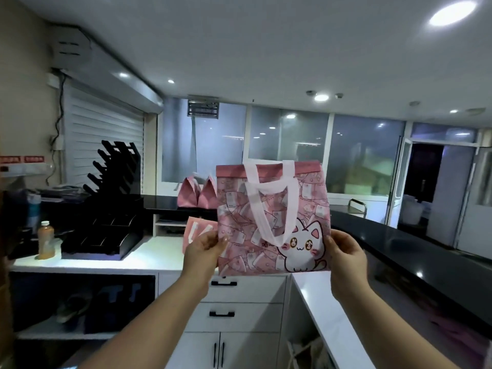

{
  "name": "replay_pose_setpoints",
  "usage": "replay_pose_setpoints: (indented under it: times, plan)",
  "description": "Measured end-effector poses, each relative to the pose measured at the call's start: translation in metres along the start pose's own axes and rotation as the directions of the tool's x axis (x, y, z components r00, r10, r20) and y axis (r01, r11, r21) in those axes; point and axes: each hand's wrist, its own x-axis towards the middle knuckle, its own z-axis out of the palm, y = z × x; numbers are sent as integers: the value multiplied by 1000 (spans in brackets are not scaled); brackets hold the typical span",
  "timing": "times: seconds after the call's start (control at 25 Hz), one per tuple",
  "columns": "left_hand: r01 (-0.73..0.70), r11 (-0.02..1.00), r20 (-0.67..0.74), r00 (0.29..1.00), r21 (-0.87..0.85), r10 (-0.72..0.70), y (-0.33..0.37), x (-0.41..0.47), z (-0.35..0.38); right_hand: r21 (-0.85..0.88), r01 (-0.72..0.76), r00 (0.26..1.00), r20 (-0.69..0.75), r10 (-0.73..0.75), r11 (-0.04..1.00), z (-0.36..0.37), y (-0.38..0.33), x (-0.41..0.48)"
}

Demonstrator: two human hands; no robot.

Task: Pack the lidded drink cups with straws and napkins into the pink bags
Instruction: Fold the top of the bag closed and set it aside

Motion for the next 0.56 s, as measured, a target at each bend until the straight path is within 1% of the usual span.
replay_pose_setpoints:
  times: [0.08,0.2,0.32,0.4,0.44,0.52,0.56]
  plan:
    - [95,995,23,995,-22,-94,-24,43,18,-18,-16,998,-62,15,1000,9,33,44]
    - [238,971,128,963,8,-238,-49,105,43,-17,-35,994,-107,33,999,21,75,110]
    - [273,959,168,944,80,-283,-73,173,66,14,-14,992,-122,16,1000,37,111,185]
    - [269,959,131,951,95,-280,-92,229,88,0,38,996,-84,-38,999,53,135,244]
    - [273,956,97,954,108,-284,-97,256,98,-38,64,996,-61,-67,997,63,144,271]
    - [263,960,35,963,99,-267,-103,310,118,-181,138,990,16,-138,974,90,161,328]
    - [246,967,-3,969,69,-246,-106,338,126,-259,201,979,72,-189,945,106,169,358]
